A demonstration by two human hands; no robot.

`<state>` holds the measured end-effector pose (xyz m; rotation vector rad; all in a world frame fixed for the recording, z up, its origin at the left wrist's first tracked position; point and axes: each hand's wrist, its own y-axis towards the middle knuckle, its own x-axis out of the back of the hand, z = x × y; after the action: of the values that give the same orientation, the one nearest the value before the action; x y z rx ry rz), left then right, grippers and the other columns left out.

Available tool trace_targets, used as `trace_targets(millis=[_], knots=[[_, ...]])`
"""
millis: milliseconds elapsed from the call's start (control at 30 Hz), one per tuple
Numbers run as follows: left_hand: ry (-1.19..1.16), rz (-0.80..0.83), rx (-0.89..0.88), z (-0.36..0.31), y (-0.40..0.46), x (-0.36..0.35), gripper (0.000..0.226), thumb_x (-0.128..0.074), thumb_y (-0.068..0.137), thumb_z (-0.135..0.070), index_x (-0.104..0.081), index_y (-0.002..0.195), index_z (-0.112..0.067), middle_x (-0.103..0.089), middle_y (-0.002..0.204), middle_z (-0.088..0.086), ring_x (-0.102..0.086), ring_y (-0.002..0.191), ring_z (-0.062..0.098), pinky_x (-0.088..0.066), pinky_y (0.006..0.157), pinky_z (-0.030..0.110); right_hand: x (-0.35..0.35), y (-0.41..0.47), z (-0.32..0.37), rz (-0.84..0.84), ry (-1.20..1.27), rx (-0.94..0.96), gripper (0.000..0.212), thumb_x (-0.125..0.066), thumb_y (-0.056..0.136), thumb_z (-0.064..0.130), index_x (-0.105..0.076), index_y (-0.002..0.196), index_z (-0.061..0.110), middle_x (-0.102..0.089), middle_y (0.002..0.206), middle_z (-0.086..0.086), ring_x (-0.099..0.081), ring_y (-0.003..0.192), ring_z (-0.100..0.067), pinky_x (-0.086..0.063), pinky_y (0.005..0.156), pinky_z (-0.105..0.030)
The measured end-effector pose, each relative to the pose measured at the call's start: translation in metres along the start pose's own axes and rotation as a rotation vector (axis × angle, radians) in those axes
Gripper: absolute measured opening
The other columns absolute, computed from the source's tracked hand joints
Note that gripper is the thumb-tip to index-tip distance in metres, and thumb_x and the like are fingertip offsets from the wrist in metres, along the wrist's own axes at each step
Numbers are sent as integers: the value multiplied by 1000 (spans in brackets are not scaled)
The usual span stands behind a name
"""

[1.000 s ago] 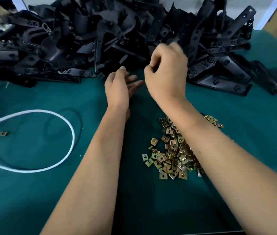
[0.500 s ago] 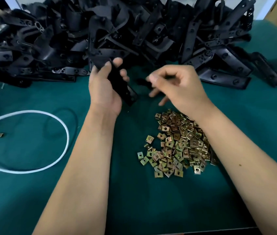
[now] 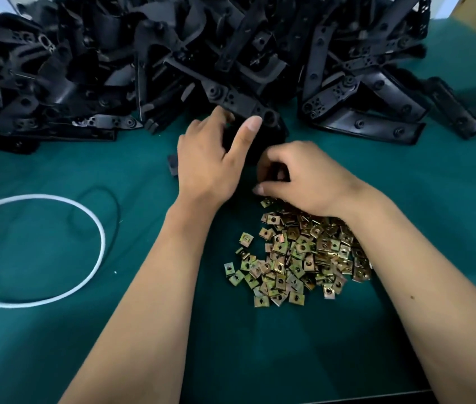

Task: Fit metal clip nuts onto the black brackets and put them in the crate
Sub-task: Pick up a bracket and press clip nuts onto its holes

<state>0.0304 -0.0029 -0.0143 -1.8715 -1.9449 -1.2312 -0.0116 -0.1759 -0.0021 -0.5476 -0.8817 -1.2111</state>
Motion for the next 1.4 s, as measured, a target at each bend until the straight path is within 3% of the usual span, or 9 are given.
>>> trace_targets(millis=[233, 333, 467, 667, 867, 1100, 1233, 1300, 1400], knots=[[71, 68, -53, -2, -5, 3, 76, -68, 69, -81, -60, 116, -21, -65, 109, -14, -58, 108, 18, -44, 99, 44, -2, 1, -8, -219, 218, -44, 14, -66, 95, 7, -73, 103, 16, -75, 88, 6, -69, 75, 0, -50, 69, -13], [-99, 95, -85, 4, -6, 9, 67, -83, 65, -65, -62, 112, -22, -70, 104, -14, -67, 102, 12, -55, 91, 42, -5, 3, -8, -260, 294, -87, 6, -65, 99, 13, -66, 98, 18, -71, 67, 10, -65, 55, -4, -45, 56, -12], [-181, 79, -109, 11, -7, 13, 45, -92, 65, -41, -66, 95, -22, -71, 91, -15, -69, 86, 5, -58, 79, 39, -2, 6, -9, -326, 324, -77, 6, -72, 95, 18, -70, 93, 23, -72, 86, 8, -67, 75, -4, -51, 69, -22], [-135, 191, -96, 14, -5, 11, 49, -90, 64, -42, -69, 94, -11, -72, 88, 1, -68, 82, 23, -55, 75, 48, -5, 6, -11, -352, 550, -94, 5, -80, 88, 17, -77, 86, 20, -73, 73, -3, -63, 61, -12, -49, 56, -24], [119, 276, -187, 8, -7, 16, 68, -60, 66, -86, -68, 103, -29, -60, 92, -15, -53, 98, 19, -40, 95, 46, -7, 7, -14, -376, 787, -220, 10, -76, 91, 8, -80, 88, 17, -78, 81, -9, -67, 66, -17, -54, 58, -24], [46, 207, -102, 21, -2, 25, 62, -39, 87, -77, -70, 85, -23, -67, 92, -7, -50, 106, 18, -21, 93, 33, -5, 4, -14, -331, 823, -226, 19, -68, 94, 0, -80, 101, 13, -74, 80, -3, -65, 69, -9, -53, 63, -19], [-91, 195, -85, 20, -1, 22, 46, -49, 92, -67, -69, 87, -25, -68, 90, -12, -59, 105, 16, -34, 105, 40, -5, 4, -13, -326, 839, -218, 17, -71, 92, -2, -79, 101, 10, -76, 82, -3, -66, 70, -11, -54, 64, -20], [-235, 127, -61, 19, -2, 19, 36, -60, 94, -55, -65, 89, -19, -64, 83, -13, -62, 88, 4, -49, 90, 30, -6, 5, -11, -315, 842, -206, 14, -71, 93, 1, -79, 101, 10, -76, 81, -4, -67, 69, -12, -54, 64, -21], [-215, 53, -29, 19, -1, 15, 30, -58, 102, -43, -49, 82, -22, -45, 68, -12, -45, 63, -1, -37, 60, 13, -9, 6, -9, -315, 830, -191, 10, -69, 98, 12, -77, 93, 11, -72, 73, -2, -65, 63, -14, -53, 56, -22]])
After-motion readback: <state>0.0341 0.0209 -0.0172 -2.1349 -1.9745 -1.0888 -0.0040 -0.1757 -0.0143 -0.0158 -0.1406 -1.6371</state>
